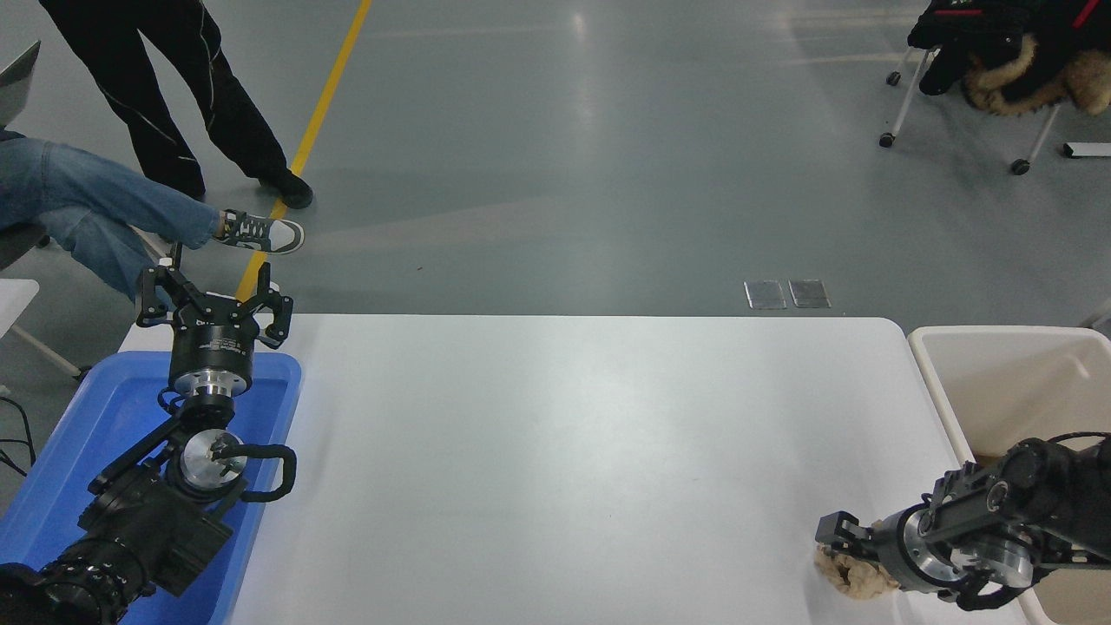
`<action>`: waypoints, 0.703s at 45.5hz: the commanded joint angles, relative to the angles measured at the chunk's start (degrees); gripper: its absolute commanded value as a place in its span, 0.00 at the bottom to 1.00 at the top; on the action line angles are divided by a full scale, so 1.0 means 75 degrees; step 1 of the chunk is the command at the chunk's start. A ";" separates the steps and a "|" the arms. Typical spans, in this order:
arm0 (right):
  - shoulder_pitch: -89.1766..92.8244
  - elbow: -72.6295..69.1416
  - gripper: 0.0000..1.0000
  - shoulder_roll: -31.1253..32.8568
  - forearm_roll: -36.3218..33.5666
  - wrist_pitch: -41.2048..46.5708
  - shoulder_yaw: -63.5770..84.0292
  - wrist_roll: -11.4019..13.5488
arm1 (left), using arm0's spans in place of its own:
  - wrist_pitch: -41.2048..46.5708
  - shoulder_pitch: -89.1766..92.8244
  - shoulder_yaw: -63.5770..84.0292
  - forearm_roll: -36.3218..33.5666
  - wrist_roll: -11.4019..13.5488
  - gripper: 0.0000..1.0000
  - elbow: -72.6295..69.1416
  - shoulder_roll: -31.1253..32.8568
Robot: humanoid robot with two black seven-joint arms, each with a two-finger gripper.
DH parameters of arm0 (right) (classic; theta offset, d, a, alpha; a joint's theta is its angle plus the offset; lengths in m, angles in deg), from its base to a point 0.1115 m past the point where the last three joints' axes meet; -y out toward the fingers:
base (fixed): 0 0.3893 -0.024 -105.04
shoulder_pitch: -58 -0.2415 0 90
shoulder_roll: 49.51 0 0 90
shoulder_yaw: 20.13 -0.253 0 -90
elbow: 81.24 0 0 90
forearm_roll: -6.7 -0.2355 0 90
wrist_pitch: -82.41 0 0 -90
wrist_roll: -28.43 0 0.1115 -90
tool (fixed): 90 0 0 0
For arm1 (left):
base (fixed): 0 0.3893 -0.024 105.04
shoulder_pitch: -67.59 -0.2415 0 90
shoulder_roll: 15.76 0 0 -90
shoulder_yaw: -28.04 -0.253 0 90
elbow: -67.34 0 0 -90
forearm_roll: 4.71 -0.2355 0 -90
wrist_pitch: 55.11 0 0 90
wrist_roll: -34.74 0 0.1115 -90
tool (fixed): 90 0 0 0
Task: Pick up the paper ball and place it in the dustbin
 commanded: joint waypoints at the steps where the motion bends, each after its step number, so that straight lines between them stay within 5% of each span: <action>1: -0.0154 -0.0022 0.00 0.0155 0.0212 0.0074 0.0014 0.0001 | 0.0000 0.0000 -0.0008 0.0000 -0.0003 0.99 -0.0009 0.0000; 21: -0.4803 -0.3536 0.00 0.1760 0.0740 0.0671 0.1536 0.0001 | 0.0000 0.0000 -0.0008 0.0000 -0.0003 0.99 0.0003 0.0000; 32: -0.9127 -0.3652 0.00 0.1972 0.0670 0.3903 0.2627 -0.0023 | 0.0000 0.0000 0.0003 0.0000 -0.0003 0.99 0.0003 0.0000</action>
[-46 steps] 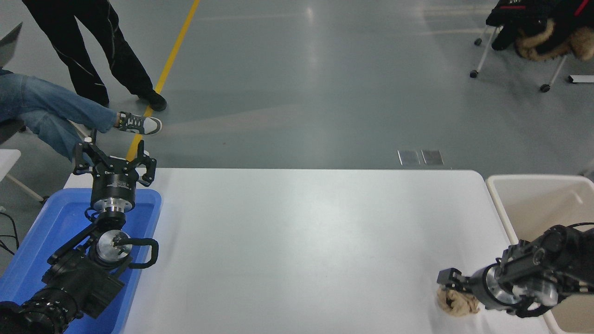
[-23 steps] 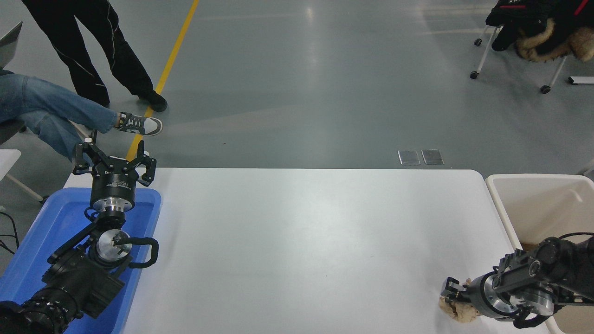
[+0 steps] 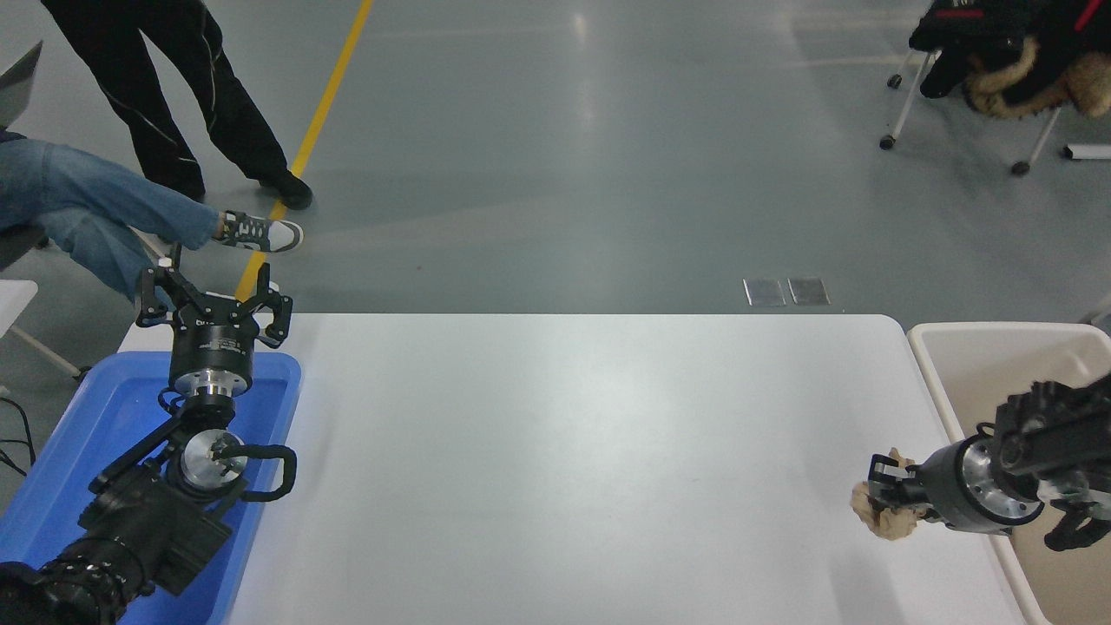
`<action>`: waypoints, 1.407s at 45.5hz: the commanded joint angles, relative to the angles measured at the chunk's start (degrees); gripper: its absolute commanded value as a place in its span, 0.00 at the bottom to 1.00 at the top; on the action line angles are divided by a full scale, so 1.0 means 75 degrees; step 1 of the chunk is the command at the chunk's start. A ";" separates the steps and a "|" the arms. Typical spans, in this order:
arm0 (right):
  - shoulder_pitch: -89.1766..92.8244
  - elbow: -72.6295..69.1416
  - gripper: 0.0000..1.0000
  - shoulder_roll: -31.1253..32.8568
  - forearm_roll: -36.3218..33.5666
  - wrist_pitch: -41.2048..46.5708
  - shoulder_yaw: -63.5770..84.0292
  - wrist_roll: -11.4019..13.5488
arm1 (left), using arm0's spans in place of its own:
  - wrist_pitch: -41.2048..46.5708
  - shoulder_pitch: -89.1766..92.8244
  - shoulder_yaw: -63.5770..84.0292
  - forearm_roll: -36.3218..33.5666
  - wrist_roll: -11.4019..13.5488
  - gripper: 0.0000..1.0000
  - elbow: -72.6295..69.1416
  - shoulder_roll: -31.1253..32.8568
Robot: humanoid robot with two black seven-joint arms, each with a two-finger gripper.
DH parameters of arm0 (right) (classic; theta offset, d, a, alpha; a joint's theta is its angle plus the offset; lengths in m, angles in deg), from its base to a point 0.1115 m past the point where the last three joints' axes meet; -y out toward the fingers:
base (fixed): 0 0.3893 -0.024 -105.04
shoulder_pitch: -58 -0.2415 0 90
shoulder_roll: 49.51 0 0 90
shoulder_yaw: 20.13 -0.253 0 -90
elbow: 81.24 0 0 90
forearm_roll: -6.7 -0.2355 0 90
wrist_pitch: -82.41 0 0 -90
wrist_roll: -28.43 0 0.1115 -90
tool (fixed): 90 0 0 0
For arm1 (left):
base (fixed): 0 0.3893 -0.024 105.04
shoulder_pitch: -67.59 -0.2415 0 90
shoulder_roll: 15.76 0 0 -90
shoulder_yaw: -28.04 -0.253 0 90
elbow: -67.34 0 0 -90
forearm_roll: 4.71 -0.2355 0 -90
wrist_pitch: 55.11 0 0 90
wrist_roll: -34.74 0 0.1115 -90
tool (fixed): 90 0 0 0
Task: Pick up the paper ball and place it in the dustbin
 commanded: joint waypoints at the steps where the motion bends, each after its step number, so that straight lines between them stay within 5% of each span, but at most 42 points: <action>1: -0.4228 -0.0642 0.00 0.0312 0.0025 0.2860 0.1078 -0.0021 | 0.0001 -0.0001 0.0000 0.0000 0.0000 0.99 0.0000 0.0001; 11: -0.6410 -0.0642 0.00 0.0066 0.0014 0.5089 0.1149 -0.0033 | 0.0001 -0.0012 0.0011 0.0012 0.0000 0.99 -0.0011 0.0001; 34: -0.6542 -0.0642 0.00 -0.0227 -0.0373 0.5289 0.1441 -0.0009 | 0.0001 -0.0012 0.0011 0.0012 0.0012 0.99 -0.0011 0.0001; 50: -0.1891 0.2342 0.00 0.0897 -0.0080 0.2186 0.1794 0.0002 | 0.0001 -0.0012 0.0011 0.0000 0.0000 0.99 0.0000 0.0001; 64: 0.3534 0.5553 0.00 0.1507 -0.0314 0.0344 -0.0771 0.0002 | 0.0001 -0.0001 0.0011 0.0000 0.0000 0.99 0.0000 0.0001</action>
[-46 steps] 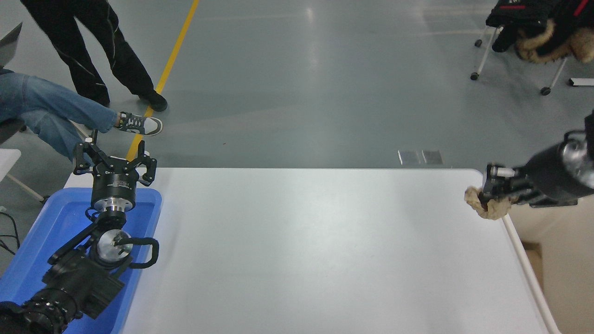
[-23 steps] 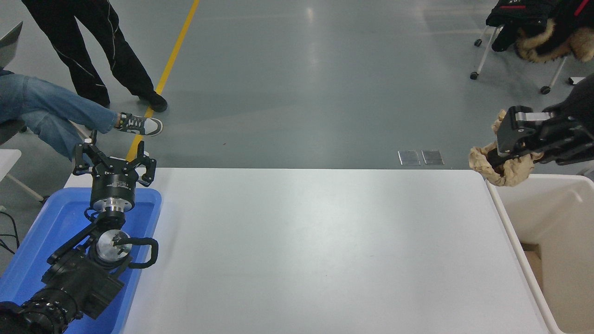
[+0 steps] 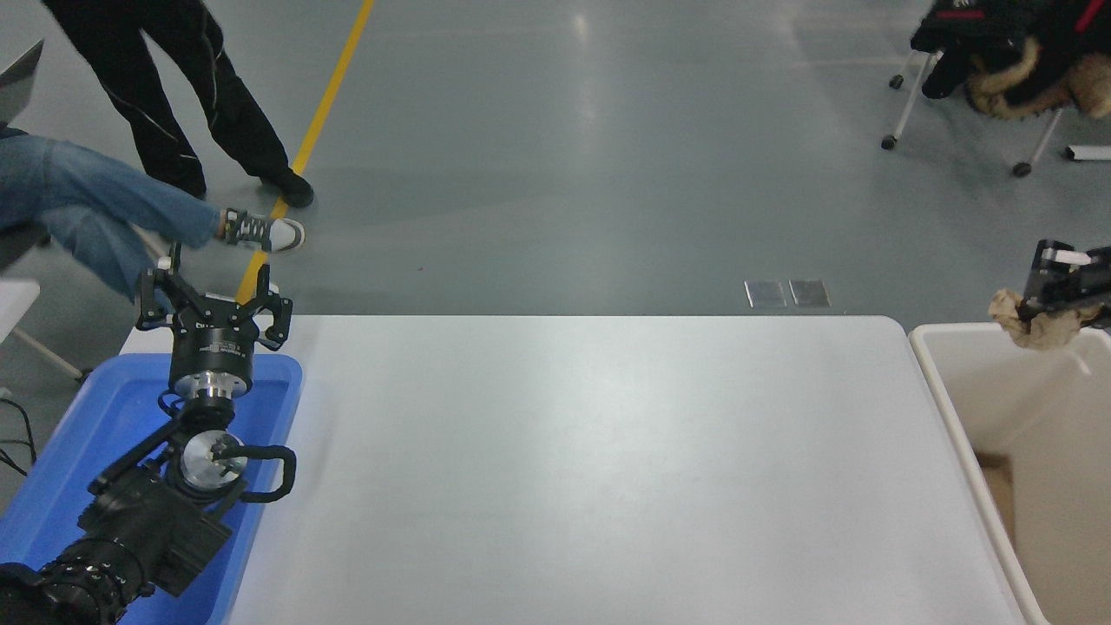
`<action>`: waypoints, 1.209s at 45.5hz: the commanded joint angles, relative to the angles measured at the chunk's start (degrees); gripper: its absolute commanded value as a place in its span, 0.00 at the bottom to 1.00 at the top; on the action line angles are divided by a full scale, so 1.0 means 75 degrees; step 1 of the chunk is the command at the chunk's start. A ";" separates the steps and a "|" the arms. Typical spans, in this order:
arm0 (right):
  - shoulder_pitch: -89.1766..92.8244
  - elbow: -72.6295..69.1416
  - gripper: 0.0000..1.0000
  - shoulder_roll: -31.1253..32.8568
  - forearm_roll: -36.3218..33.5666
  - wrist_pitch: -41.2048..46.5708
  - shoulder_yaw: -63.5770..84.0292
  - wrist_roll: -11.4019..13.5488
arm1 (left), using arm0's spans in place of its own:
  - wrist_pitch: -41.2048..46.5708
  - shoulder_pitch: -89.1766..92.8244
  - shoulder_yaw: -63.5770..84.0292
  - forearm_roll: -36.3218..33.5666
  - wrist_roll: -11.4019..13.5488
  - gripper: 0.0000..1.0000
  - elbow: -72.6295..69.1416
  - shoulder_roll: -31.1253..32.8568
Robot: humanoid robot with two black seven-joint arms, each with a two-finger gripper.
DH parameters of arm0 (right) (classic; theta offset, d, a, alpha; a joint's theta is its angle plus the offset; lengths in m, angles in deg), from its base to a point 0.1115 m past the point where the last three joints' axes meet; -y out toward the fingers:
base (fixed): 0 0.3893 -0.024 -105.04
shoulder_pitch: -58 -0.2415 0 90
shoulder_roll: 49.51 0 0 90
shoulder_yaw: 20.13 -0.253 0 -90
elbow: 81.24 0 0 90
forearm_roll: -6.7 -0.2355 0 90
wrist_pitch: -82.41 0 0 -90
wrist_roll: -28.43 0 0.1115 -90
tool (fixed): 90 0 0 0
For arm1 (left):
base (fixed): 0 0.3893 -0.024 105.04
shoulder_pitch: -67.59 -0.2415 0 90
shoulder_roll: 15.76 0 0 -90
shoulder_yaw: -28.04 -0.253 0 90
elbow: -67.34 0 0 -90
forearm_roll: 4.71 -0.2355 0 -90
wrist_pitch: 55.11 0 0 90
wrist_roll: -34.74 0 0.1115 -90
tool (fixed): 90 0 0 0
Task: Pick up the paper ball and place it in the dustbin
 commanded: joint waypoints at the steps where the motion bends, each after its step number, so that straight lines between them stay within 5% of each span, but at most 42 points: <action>1: 0.4327 0.2605 0.00 0.0440 -0.0218 -0.1443 -0.1947 0.0004 | 0.0000 0.0007 -0.0001 -0.0001 -0.0004 0.99 0.0001 0.0000; 8: 0.6870 0.4502 0.00 0.0230 -0.0734 -0.1561 -0.3576 0.0004 | 0.0000 0.0007 -0.0002 -0.0001 -0.0004 0.99 -0.0010 0.0000; 19: 0.9544 0.7760 0.00 -0.1328 -0.0758 -0.1573 -0.4902 0.0004 | 0.0000 0.0007 -0.0001 -0.0001 -0.0004 0.99 0.0001 0.0000; 26: 1.0284 0.8958 0.10 -0.2243 -0.0793 -0.1573 -0.4926 0.0004 | 0.0000 0.0007 -0.0001 -0.0001 -0.0004 0.99 0.0001 0.0000; 30: 1.0307 0.8982 0.38 -0.2384 -0.0805 -0.1573 -0.4926 0.0039 | -0.0012 0.0007 -0.0013 -0.0001 -0.0004 0.99 0.0001 0.0000; 33: 1.0307 0.8947 0.90 -0.2407 -0.0863 -0.1573 -0.4926 0.0039 | 0.0000 0.0018 -0.0013 -0.0001 -0.0004 0.99 0.0001 0.0000; 34: 1.0296 0.8947 1.00 -0.2407 -0.0898 -0.1573 -0.4926 0.0039 | -0.0012 0.0007 -0.0002 -0.0001 -0.0004 0.99 0.0001 0.0000; 50: 0.9348 0.8094 1.00 -0.2244 -0.1672 -0.1432 -0.4891 0.0027 | -0.0012 0.0018 -0.0013 -0.0013 -0.0004 0.99 0.0001 0.0000; 55: 0.8013 0.6068 1.00 -0.1178 -0.1555 -0.1526 -0.4715 0.0027 | -0.0012 0.0018 -0.0013 -0.0013 -0.0004 0.99 0.0001 0.0000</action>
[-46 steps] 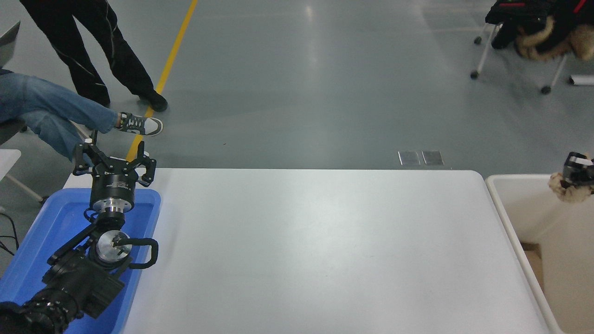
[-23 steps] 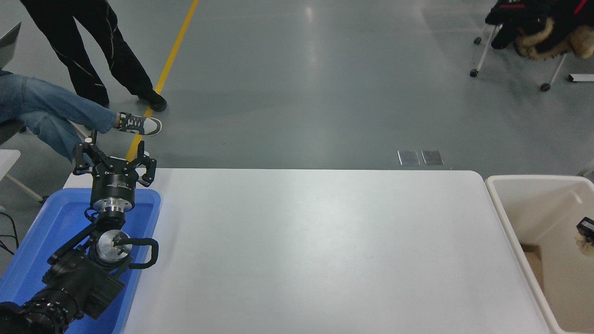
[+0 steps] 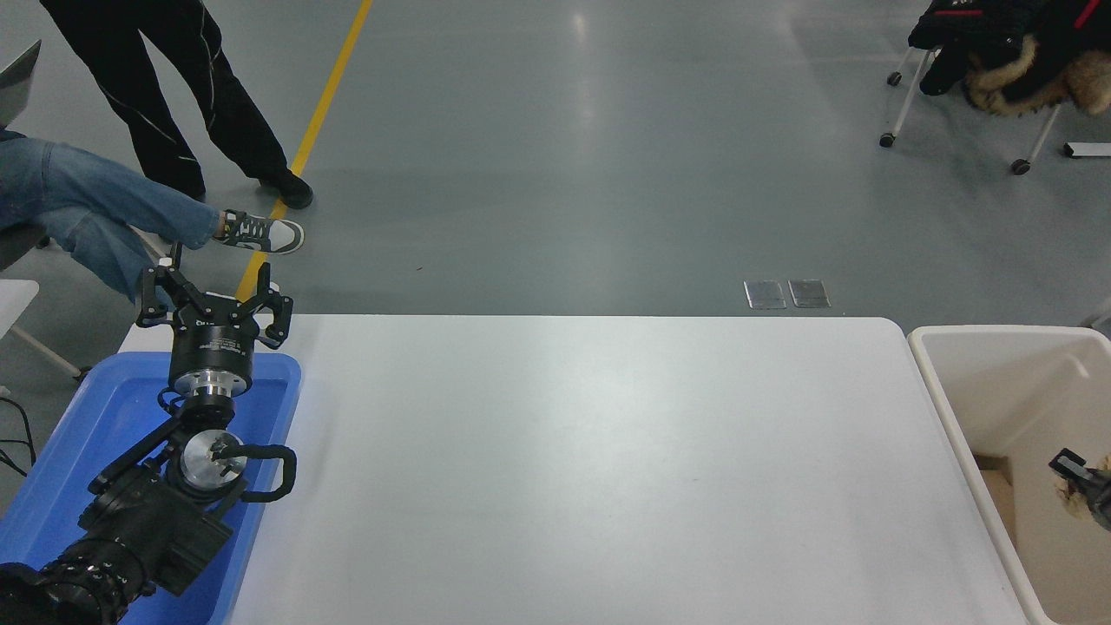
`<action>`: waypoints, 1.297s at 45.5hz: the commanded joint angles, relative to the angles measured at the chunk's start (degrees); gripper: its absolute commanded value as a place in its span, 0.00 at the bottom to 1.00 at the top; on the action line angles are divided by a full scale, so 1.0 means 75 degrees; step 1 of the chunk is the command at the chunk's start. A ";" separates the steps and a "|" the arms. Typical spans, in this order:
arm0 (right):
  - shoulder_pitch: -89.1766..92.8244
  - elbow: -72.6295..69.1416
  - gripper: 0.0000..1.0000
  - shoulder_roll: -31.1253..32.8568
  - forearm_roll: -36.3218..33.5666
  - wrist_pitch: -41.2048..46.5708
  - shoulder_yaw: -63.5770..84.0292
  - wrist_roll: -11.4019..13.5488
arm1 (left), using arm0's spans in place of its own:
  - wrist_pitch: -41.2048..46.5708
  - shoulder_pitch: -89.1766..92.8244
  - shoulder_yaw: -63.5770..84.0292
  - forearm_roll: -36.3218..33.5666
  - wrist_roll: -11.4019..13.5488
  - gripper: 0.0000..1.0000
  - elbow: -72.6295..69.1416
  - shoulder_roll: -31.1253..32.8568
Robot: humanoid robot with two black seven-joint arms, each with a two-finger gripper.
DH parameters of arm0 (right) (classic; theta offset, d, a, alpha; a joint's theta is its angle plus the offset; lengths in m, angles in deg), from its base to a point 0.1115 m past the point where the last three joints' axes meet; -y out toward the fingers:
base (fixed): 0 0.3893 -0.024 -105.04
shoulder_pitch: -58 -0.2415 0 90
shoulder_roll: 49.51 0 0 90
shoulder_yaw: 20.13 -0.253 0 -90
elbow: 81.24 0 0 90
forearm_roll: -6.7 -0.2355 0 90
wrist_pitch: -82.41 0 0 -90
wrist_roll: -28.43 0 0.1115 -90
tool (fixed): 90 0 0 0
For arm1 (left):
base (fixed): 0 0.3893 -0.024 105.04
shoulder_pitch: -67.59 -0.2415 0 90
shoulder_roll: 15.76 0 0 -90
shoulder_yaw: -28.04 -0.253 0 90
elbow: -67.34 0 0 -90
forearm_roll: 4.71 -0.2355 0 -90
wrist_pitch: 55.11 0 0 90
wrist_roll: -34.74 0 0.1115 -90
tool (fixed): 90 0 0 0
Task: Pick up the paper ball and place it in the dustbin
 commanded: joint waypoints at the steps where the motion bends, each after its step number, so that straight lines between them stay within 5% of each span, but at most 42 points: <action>1: -0.1813 -0.2510 1.00 0.1111 -0.0073 -0.0071 0.0226 -0.0005 | -0.0003 0.0004 -0.0001 -0.0010 0.0000 0.99 -0.0001 0.0000; 24: -0.9699 -1.0198 1.00 0.1663 0.0898 -0.0188 0.4562 -0.0052 | -0.0027 -0.0007 -0.0001 -0.0010 0.0000 0.99 -0.0001 0.0000; 39: -1.2758 -1.2062 1.00 0.1100 0.1146 0.1461 0.5254 -0.0052 | -0.0015 -0.0019 -0.0001 0.0002 -0.0011 0.99 -0.0001 0.0000; 51: -1.5314 -1.2062 1.00 0.0316 -0.1067 0.4896 0.5254 -0.0005 | -0.0003 -0.0019 0.0011 0.0002 0.0000 0.99 -0.0001 0.0000; 59: -1.5971 -1.2062 1.00 -0.0692 -0.1830 0.5039 0.5278 0.0006 | -0.0003 -0.0019 0.0011 0.0014 0.0000 0.99 -0.0001 0.0000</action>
